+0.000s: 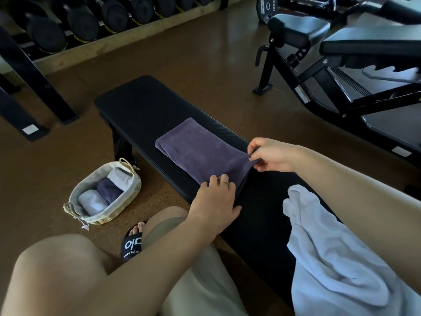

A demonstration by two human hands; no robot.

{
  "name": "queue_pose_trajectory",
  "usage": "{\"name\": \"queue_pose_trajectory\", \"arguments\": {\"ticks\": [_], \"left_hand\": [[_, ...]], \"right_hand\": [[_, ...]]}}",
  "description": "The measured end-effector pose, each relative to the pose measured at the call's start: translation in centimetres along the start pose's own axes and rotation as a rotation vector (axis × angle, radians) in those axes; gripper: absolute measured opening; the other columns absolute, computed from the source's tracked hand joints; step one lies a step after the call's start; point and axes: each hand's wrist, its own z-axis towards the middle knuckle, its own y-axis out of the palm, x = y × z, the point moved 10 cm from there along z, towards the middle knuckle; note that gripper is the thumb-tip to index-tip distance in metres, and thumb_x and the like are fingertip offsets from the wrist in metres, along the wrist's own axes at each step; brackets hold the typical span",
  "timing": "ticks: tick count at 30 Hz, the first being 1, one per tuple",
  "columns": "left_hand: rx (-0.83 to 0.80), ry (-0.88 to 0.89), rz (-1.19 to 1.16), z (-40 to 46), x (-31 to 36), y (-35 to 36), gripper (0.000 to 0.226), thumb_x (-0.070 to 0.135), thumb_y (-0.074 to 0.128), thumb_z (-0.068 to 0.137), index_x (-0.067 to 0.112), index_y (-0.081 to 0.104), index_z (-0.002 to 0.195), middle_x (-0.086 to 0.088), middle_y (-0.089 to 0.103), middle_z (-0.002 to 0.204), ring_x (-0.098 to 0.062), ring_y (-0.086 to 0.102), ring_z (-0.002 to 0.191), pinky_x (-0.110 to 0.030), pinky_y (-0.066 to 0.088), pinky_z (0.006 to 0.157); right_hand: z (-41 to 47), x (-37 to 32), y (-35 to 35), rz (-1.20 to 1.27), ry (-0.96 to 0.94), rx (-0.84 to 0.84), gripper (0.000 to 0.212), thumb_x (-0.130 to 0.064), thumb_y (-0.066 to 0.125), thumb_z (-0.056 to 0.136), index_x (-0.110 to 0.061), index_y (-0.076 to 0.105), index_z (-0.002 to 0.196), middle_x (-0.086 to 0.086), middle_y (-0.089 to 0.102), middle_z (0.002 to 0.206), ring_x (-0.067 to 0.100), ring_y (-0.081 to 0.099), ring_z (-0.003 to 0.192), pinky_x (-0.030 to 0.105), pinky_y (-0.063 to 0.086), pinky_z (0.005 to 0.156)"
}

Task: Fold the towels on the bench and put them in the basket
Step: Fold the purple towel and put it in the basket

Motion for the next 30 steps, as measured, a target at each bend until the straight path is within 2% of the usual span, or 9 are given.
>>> {"name": "queue_pose_trajectory", "arguments": {"ticks": [4, 8, 11, 14, 16, 18, 20, 24, 30], "left_hand": [[0.046, -0.104, -0.093, 0.5, -0.8, -1.2, 0.069, 0.067, 0.054, 0.092, 0.015, 0.046, 0.138, -0.007, 0.051, 0.134, -0.023, 0.055, 0.113, -0.036, 0.053, 0.087], [0.025, -0.210, -0.171, 0.7, -1.3, -1.1, 0.058, 0.048, 0.061, 0.095, 0.014, 0.044, 0.139, -0.007, 0.050, 0.135, -0.024, 0.053, 0.115, -0.036, 0.053, 0.089], [0.035, -0.229, -0.204, 0.6, -1.4, -1.4, 0.047, 0.038, 0.056, 0.099, 0.013, 0.046, 0.137, -0.007, 0.051, 0.133, -0.024, 0.054, 0.112, -0.036, 0.054, 0.088], [0.047, -0.213, -0.277, 0.4, -1.9, -1.8, 0.036, 0.037, 0.047, 0.103, 0.015, 0.051, 0.131, -0.005, 0.053, 0.126, -0.021, 0.057, 0.105, -0.037, 0.056, 0.085], [0.063, -0.229, -0.342, 0.2, -2.8, -2.2, 0.025, 0.034, 0.045, 0.103, 0.018, 0.054, 0.119, -0.001, 0.056, 0.115, -0.017, 0.058, 0.096, -0.035, 0.055, 0.082], [0.061, -0.274, -0.441, 0.0, -4.1, -2.2, 0.014, 0.031, 0.044, 0.103, 0.020, 0.053, 0.106, 0.003, 0.056, 0.103, -0.013, 0.058, 0.086, -0.032, 0.053, 0.077], [0.029, -0.308, -0.579, -0.1, -5.2, -1.8, 0.010, 0.029, 0.044, 0.103, 0.021, 0.050, 0.101, 0.004, 0.057, 0.095, -0.012, 0.059, 0.080, -0.033, 0.054, 0.073], [0.027, -0.349, -0.755, 0.3, -7.0, -1.4, 0.011, 0.026, 0.042, 0.106, 0.022, 0.051, 0.111, 0.003, 0.060, 0.091, -0.011, 0.062, 0.080, -0.033, 0.055, 0.072], [0.085, -0.494, -0.918, 0.1, -9.8, 0.0, 0.024, 0.026, 0.038, 0.110, 0.018, 0.058, 0.120, 0.007, 0.059, 0.095, -0.007, 0.058, 0.078, -0.014, 0.039, 0.055]], "right_hand": [[-0.2, -1.5, 0.7, 0.047, 0.004, -0.093, 0.018, 0.002, 0.053, 0.097, -0.006, 0.068, 0.105, 0.014, 0.060, 0.109, 0.017, 0.058, 0.076, 0.022, 0.054, 0.060], [0.3, -1.6, 0.3, 0.088, 0.049, -0.054, 0.032, -0.007, 0.068, 0.090, -0.001, 0.067, 0.121, 0.014, 0.061, 0.106, 0.019, 0.060, 0.075, 0.024, 0.055, 0.059], [0.6, -1.2, 0.0, 0.110, 0.049, -0.036, 0.032, -0.012, 0.070, 0.089, -0.004, 0.068, 0.120, 0.015, 0.065, 0.110, 0.023, 0.066, 0.081, 0.030, 0.057, 0.065], [0.5, -1.0, -0.1, 0.103, 0.018, -0.059, 0.028, 0.001, 0.057, 0.095, -0.007, 0.071, 0.117, 0.017, 0.067, 0.118, 0.029, 0.071, 0.102, 0.037, 0.060, 0.082], [0.4, -0.7, 0.0, 0.051, -0.005, -0.109, 0.049, 0.018, 0.042, 0.091, -0.009, 0.070, 0.122, 0.016, 0.069, 0.118, 0.029, 0.070, 0.108, 0.039, 0.059, 0.089], [0.4, -0.7, 0.2, -0.029, -0.031, -0.140, 0.056, 0.022, 0.041, 0.089, -0.012, 0.069, 0.124, 0.014, 0.071, 0.117, 0.026, 0.071, 0.109, 0.038, 0.059, 0.093], [0.5, -0.9, 0.4, -0.042, -0.061, -0.153, 0.048, 0.017, 0.052, 0.091, -0.013, 0.069, 0.123, 0.012, 0.072, 0.114, 0.024, 0.072, 0.105, 0.035, 0.060, 0.090], [1.2, -1.8, 0.4, -0.025, -0.134, -0.120, 0.028, -0.002, 0.066, 0.093, -0.014, 0.072, 0.117, 0.010, 0.072, 0.113, 0.021, 0.068, 0.097, 0.030, 0.057, 0.082], [2.5, -3.1, 0.2, -0.090, -0.218, 0.051, 0.025, -0.029, 0.072, 0.093, -0.018, 0.074, 0.116, 0.004, 0.066, 0.108, 0.016, 0.054, 0.092, 0.027, 0.041, 0.070]]}}
